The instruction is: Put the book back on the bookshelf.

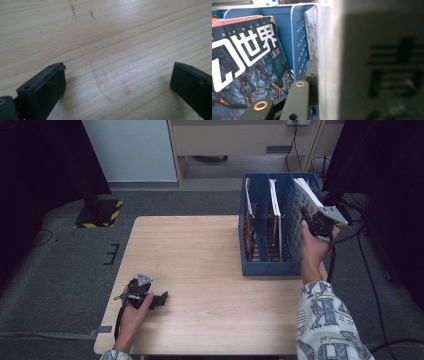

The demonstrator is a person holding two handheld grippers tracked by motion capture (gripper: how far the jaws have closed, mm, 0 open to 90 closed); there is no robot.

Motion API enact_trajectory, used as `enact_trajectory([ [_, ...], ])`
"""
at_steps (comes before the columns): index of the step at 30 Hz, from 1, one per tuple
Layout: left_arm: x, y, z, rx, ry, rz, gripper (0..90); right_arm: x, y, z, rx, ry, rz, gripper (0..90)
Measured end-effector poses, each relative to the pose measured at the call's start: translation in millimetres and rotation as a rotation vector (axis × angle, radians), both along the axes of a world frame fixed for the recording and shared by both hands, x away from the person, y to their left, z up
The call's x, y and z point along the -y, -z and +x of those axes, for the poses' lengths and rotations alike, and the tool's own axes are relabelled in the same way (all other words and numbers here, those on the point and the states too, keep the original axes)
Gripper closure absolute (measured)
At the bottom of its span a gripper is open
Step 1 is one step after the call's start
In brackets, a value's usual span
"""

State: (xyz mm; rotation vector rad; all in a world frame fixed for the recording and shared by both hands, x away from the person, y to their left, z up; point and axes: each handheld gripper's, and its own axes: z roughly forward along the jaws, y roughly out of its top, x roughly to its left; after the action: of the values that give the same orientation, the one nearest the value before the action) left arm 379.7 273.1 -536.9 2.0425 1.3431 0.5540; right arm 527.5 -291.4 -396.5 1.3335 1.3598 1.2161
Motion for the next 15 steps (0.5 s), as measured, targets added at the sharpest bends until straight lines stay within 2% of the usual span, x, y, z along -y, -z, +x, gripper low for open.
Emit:
enact_trajectory([
  [7,0.0,0.0,0.0,0.0,0.0,0.0,0.0,-1.9,1.1,1.1,0.003,-0.001,0.009,73.6],
  [15,0.0,0.0,0.0,0.0,0.0,0.0,0.0,-2.0,2.5,0.4,0.007,0.002,-0.006,73.5],
])
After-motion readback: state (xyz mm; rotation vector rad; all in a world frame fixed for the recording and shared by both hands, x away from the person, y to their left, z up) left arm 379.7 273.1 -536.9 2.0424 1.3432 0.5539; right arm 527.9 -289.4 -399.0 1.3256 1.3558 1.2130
